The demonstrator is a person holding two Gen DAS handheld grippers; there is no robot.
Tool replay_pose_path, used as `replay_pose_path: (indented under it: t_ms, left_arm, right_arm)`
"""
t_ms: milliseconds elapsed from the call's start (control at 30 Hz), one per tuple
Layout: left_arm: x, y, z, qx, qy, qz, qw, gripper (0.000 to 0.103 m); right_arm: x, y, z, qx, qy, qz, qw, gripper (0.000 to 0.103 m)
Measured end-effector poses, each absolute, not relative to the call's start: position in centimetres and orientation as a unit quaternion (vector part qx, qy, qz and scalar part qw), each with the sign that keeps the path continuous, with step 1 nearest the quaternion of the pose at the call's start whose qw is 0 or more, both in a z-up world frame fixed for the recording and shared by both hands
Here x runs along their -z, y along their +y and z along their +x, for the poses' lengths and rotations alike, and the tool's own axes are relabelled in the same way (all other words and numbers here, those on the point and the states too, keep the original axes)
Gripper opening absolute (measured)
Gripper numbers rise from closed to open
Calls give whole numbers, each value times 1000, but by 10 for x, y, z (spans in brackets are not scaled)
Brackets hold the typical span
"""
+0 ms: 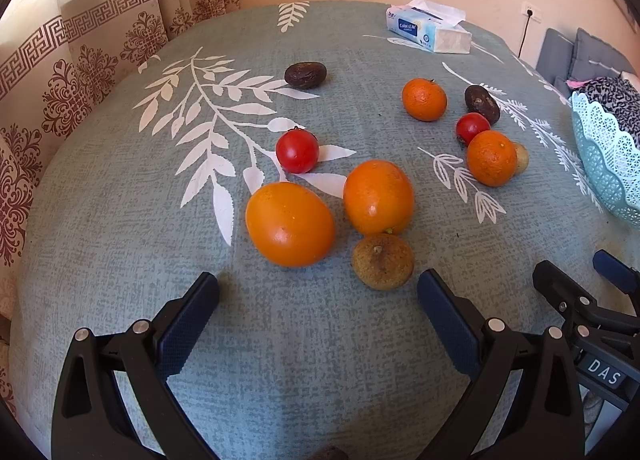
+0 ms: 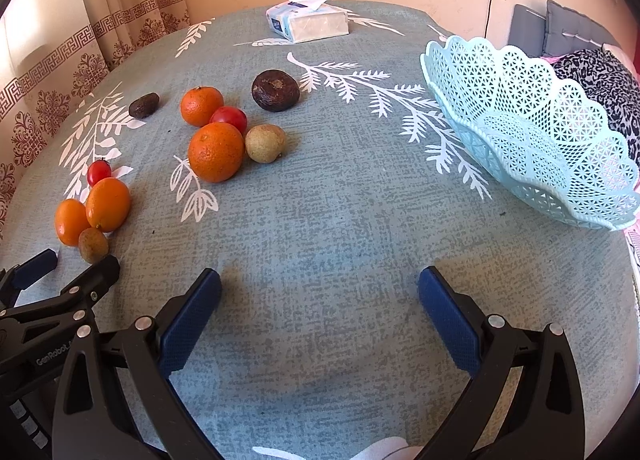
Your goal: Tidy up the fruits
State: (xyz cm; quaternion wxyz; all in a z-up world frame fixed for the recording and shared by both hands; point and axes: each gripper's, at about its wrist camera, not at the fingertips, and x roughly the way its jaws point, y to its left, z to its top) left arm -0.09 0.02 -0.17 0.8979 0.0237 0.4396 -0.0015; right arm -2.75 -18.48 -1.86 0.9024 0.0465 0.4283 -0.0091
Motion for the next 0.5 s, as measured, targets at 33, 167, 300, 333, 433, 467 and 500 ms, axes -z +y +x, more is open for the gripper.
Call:
replay_pose_path:
  t_ms: [33,167,300,333,433,467,500]
  left_arm:
    - [2,0,-1,1,440,24,898,98]
    - [3,0,0,-1,442,23,897,98]
    - [2,0,1,-1,443,23,896,98]
    - [3,0,1,-1,443,23,896,98]
    - [2,0,1,-1,443,23,896,98]
    - [2,0,1,-1,443,23,896,98]
    - [2,0,1,-1,443,23,896,98]
  right_arm:
    - [19,-185,-27,8,430,46,902,101]
    - [18,-185,-28,0,442,46,896,101]
    - [17,-183,-28,-14,456,30,889,101]
    - [17,-183,-28,-17,458,32,888,101]
    - [17,-182,-27,-28,465,26,884,101]
    - [17,-182,-27,-34,468,21,883,101]
    - [17,-182,-26,-36,468,20,883,101]
